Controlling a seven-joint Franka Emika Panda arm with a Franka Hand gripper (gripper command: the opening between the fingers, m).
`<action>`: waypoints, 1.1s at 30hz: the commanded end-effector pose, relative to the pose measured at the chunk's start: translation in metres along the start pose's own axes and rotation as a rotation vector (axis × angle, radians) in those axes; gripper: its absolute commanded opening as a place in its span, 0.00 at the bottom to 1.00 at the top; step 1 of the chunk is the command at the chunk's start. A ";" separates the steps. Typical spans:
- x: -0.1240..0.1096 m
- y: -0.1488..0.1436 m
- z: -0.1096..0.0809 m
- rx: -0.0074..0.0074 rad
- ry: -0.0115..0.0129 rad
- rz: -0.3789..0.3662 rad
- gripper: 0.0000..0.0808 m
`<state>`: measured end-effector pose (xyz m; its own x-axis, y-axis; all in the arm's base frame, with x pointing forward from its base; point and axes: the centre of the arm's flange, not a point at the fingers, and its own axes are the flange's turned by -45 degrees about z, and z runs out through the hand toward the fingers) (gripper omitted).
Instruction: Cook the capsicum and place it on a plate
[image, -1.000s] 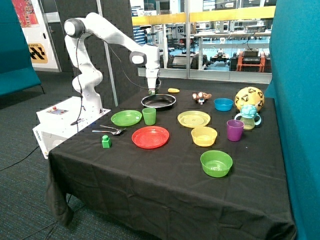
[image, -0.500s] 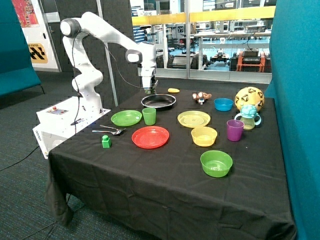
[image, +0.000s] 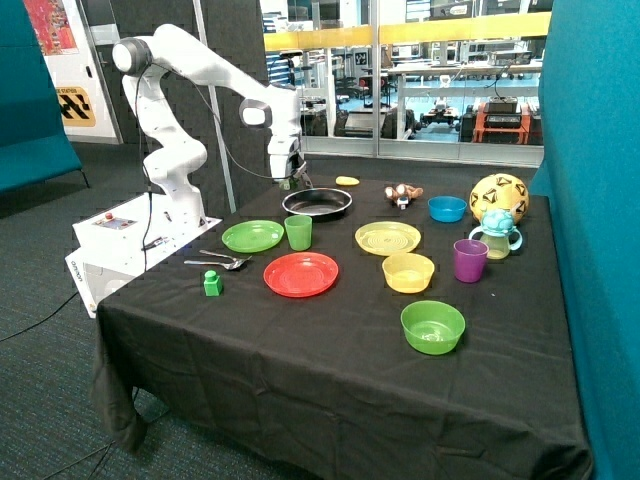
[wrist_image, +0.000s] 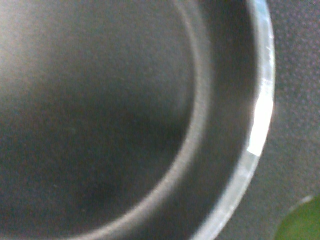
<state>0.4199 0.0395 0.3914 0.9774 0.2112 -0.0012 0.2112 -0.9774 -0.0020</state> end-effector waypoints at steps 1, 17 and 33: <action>-0.018 0.023 0.002 -0.0020 0.0012 0.052 0.00; -0.035 0.052 0.009 -0.0020 0.0013 0.092 0.00; -0.047 0.084 0.029 -0.0019 0.0013 0.142 0.00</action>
<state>0.3927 -0.0370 0.3732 0.9958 0.0912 0.0023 0.0912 -0.9958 -0.0019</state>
